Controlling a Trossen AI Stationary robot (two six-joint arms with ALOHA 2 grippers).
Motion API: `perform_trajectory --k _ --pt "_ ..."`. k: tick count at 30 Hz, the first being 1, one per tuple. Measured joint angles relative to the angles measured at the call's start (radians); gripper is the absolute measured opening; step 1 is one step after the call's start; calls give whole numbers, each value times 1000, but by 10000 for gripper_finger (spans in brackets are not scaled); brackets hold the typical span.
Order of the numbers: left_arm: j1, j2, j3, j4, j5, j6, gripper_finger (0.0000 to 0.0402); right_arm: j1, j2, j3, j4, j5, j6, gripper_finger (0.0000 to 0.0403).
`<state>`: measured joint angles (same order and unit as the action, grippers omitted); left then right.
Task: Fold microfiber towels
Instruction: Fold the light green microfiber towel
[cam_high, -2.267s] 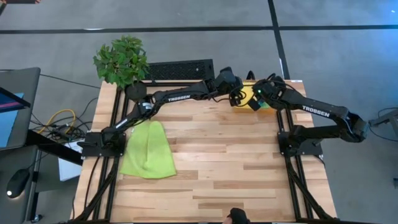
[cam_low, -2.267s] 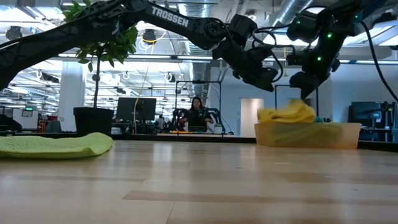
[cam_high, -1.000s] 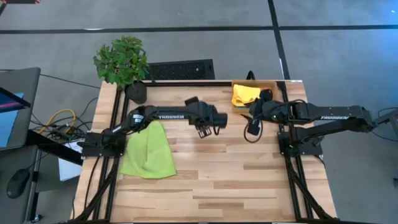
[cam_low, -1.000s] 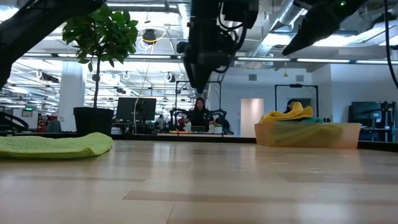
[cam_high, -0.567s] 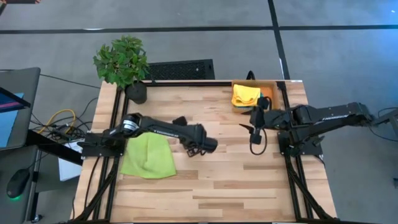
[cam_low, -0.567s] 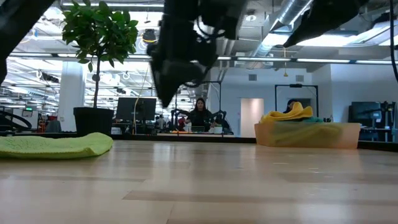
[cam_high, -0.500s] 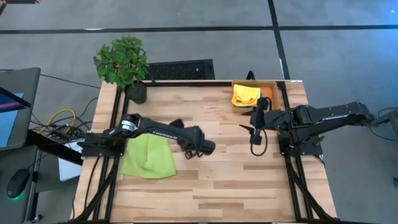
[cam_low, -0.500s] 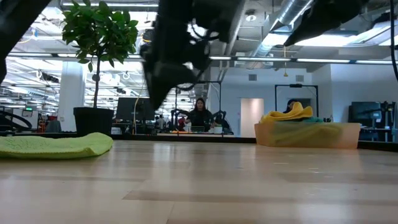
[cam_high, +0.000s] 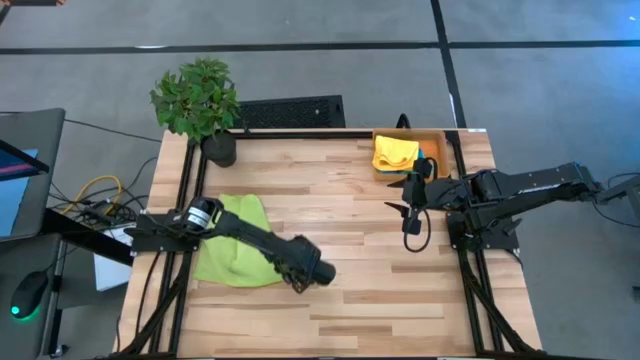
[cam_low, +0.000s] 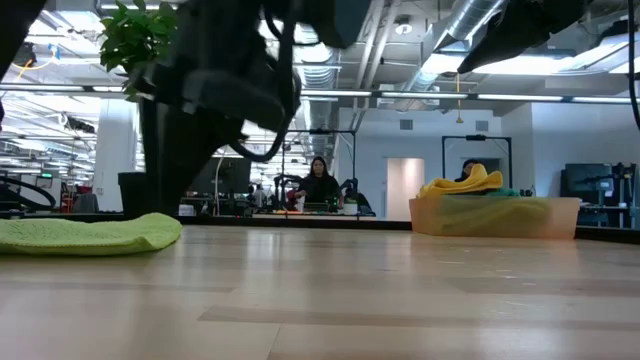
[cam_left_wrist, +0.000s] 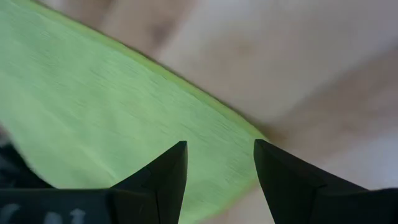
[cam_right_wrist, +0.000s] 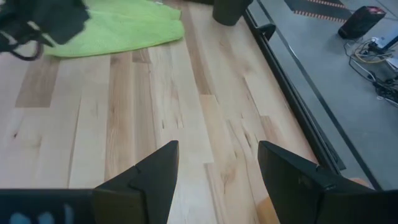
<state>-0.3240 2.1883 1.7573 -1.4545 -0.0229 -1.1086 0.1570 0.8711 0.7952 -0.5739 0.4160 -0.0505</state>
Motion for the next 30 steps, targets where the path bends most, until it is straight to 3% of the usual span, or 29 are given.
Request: perform_trajectory --k 6,11,21,30 --pt "-83 0 -8 44 27 -107 178 0 0 0 0 0 46 244" --pt "-120 1 -51 166 14 -107 178 0 0 0 0 0 51 244" --pt "-125 -4 -148 236 -40 -97 178 0 0 0 1 1 52 244" --pt "-129 -3 -155 246 -107 -38 168 0 0 0 3 2 52 244"
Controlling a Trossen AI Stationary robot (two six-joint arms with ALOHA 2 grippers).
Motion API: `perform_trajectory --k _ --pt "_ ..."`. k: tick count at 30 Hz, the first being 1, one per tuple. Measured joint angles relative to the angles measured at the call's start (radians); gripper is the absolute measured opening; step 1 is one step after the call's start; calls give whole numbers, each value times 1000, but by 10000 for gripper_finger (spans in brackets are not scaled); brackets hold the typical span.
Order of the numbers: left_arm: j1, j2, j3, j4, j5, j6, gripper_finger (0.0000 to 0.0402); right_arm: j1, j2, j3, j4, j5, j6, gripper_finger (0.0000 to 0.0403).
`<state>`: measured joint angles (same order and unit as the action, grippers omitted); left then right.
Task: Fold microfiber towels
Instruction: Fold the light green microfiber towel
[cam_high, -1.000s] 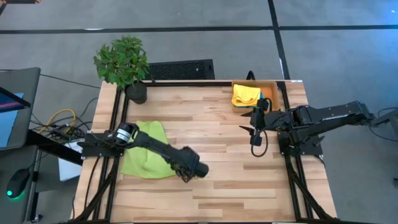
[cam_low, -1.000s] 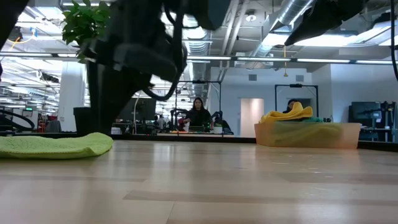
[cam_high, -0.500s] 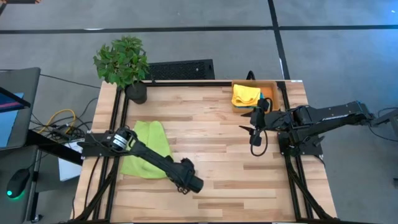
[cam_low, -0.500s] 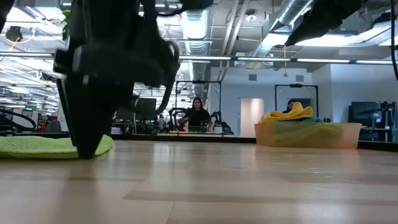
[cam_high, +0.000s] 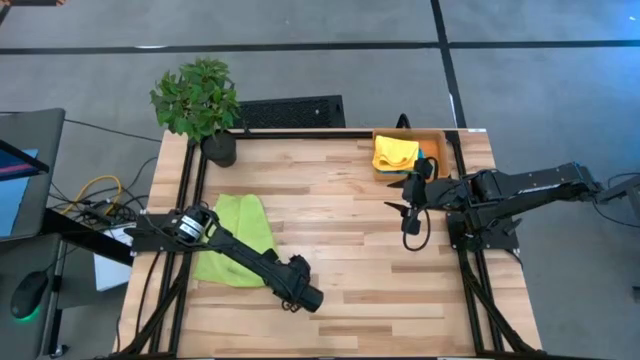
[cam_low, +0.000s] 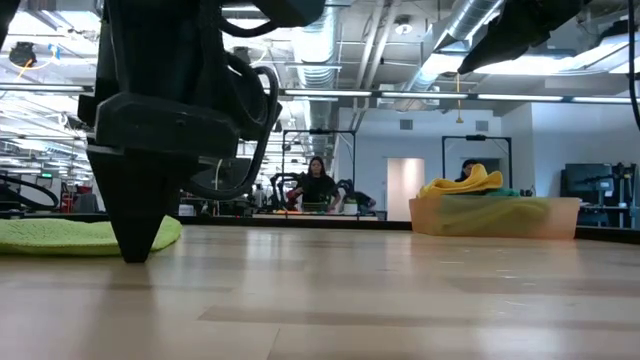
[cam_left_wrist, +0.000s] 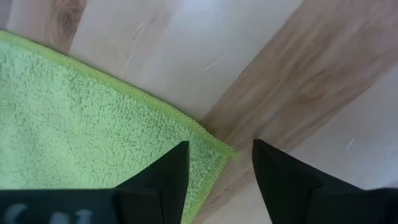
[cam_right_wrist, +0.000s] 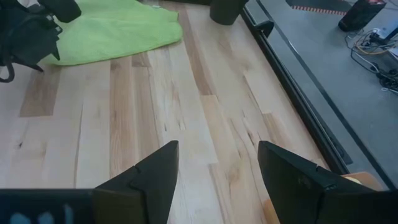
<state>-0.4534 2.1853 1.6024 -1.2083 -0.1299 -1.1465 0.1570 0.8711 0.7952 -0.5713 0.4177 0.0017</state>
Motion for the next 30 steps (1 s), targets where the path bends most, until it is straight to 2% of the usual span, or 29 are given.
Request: perform_trajectory --k 4,9,11,16,22,30 --pt "1 1 0 10 3 17 123 0 0 0 0 0 4 244" --pt "1 2 -2 44 1 81 31 0 0 0 -1 1 25 244" --pt "1 2 -3 62 -10 112 9 0 0 0 -2 1 25 244" --pt "2 7 19 79 -39 170 4 0 0 0 -5 0 25 244" --pt "10 11 98 76 -154 182 1 0 0 0 -5 -1 25 244" --pt "4 10 207 17 -156 219 0 -2 0 -54 -3 -2 -58 244"
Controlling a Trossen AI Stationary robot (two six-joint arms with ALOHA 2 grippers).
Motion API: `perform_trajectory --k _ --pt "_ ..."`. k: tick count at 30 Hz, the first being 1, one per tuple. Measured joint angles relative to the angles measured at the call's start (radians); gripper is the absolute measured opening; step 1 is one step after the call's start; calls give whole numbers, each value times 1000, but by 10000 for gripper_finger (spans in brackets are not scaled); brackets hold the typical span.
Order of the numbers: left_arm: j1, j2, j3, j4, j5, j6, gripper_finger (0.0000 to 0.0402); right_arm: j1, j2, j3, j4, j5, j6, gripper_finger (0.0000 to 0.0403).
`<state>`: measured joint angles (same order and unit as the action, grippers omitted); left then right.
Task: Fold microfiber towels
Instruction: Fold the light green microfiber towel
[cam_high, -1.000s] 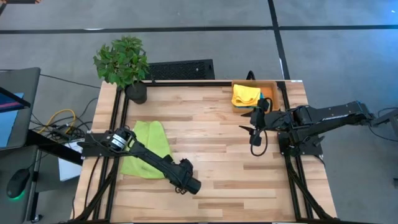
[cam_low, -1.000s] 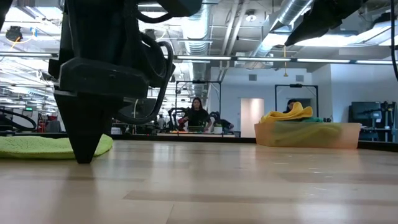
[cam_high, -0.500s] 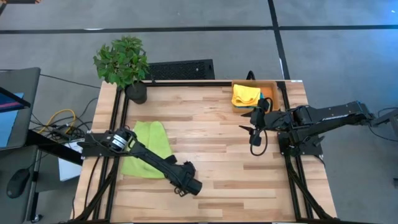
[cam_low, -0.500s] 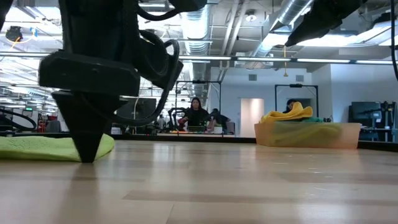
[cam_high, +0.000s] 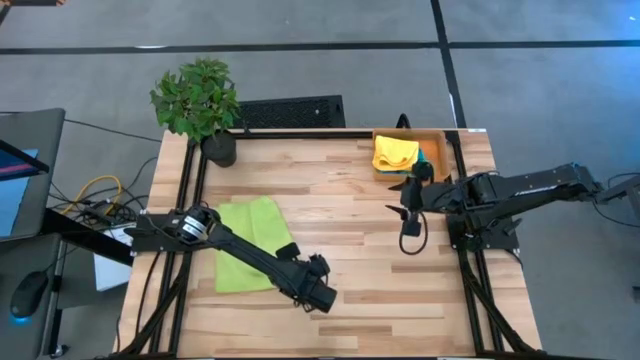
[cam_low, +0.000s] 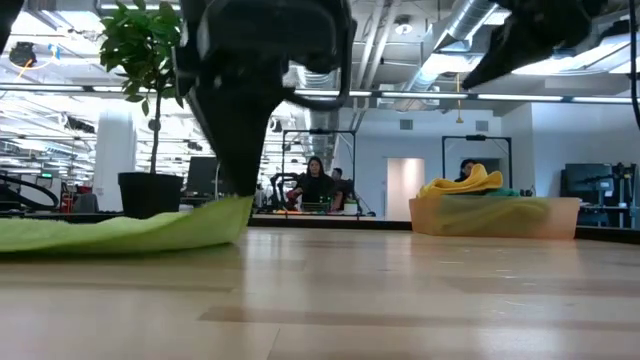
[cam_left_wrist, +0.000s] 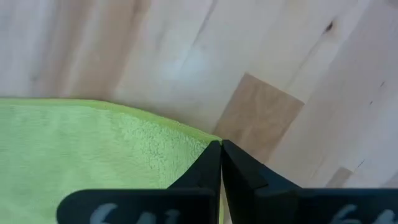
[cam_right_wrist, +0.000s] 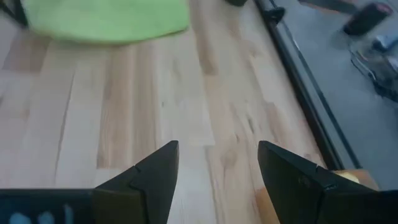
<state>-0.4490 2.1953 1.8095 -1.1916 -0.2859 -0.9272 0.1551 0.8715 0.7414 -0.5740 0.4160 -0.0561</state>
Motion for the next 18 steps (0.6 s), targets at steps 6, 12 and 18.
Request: perform_trajectory --k 6,12,18 --pt "-17 -1 93 -136 -3 -11 0 0 42 -87 136 -122 -169 244" --pt "-40 -3 206 -251 -5 -37 0 1 181 -142 386 -235 -317 244" --pt "-69 -5 293 -291 4 -40 0 0 396 -143 619 -241 -414 244"
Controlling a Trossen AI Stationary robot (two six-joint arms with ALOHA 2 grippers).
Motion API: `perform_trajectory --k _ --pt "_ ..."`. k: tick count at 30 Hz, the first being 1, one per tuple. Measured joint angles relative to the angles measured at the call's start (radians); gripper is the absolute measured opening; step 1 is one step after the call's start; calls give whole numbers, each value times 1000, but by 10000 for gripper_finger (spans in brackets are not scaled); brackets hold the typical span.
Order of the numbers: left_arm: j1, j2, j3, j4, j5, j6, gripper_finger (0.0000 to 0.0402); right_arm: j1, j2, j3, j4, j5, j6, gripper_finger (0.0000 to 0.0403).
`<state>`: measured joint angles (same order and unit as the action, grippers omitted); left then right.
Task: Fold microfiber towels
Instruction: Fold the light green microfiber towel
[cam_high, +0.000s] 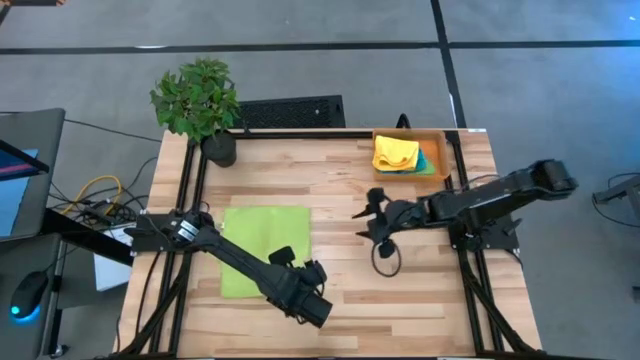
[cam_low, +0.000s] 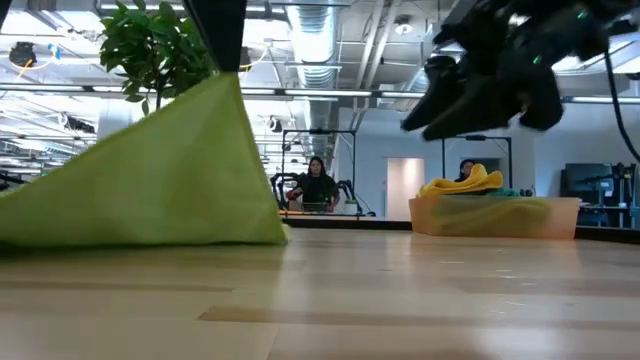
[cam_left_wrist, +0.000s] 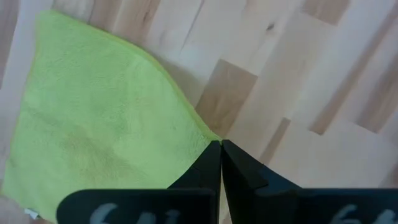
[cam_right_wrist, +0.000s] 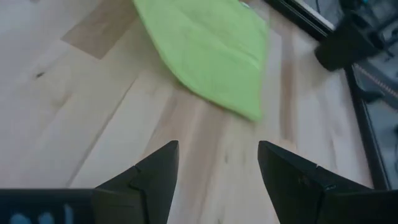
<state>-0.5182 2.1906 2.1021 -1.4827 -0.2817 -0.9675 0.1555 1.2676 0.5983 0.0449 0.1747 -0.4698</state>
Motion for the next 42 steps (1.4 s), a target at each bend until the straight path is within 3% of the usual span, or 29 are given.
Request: perform_trajectory --k 8,14,29,42 --pt "-12 0 21 -10 -8 -22 0 17 232 3 301 -127 -98 244" --pt "-11 0 21 -16 -33 -22 0 39 377 65 418 -196 -158 244" --pt "-11 0 21 -22 -41 -49 0 39 664 295 456 -204 -221 244" --pt "-27 -2 151 -93 -22 -61 0 19 750 360 442 -203 -211 244"
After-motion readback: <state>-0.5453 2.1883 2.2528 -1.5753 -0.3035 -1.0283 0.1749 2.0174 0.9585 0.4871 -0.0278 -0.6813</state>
